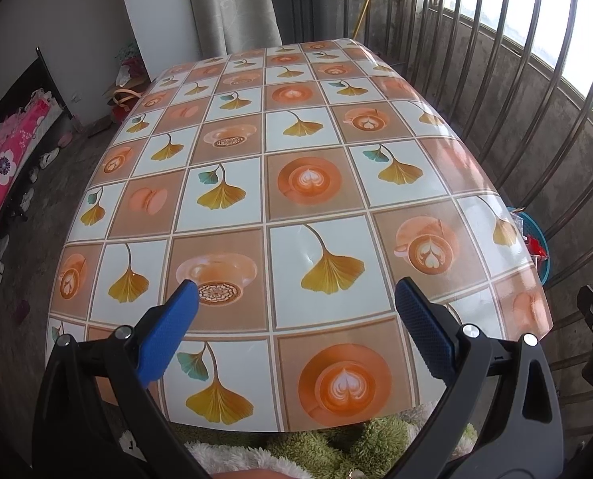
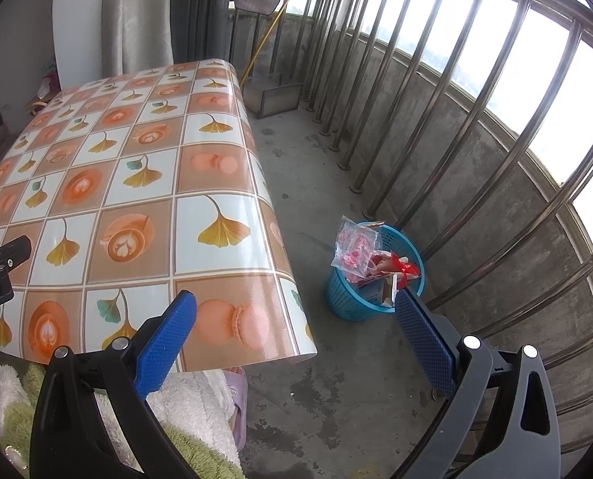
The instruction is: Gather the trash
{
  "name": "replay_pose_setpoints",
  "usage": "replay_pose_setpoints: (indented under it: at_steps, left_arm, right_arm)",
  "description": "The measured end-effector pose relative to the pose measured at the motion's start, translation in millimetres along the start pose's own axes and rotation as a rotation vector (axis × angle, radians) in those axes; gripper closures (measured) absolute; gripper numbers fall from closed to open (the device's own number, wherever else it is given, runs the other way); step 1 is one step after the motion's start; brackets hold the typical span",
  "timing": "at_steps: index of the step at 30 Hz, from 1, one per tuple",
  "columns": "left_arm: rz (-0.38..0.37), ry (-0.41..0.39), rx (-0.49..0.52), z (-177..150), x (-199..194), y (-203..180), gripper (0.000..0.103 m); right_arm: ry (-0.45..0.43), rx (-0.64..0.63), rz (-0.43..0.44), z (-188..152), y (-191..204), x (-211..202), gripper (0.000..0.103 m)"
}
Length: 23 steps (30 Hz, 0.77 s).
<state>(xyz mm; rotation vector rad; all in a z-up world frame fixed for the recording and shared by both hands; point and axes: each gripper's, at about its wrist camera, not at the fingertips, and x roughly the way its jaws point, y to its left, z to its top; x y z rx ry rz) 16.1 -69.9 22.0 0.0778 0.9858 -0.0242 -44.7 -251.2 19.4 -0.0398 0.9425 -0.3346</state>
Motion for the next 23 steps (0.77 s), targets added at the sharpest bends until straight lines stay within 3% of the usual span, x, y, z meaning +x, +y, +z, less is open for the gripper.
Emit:
replay_pose_setpoints:
  at_steps: [23]
  left_arm:
    - [-0.005,0.006,0.006,-1.7,0.4,-3.9,0.008]
  right_arm:
    - [0.0,-0.002,0.001,-0.5,2.5,-1.3,0.006]
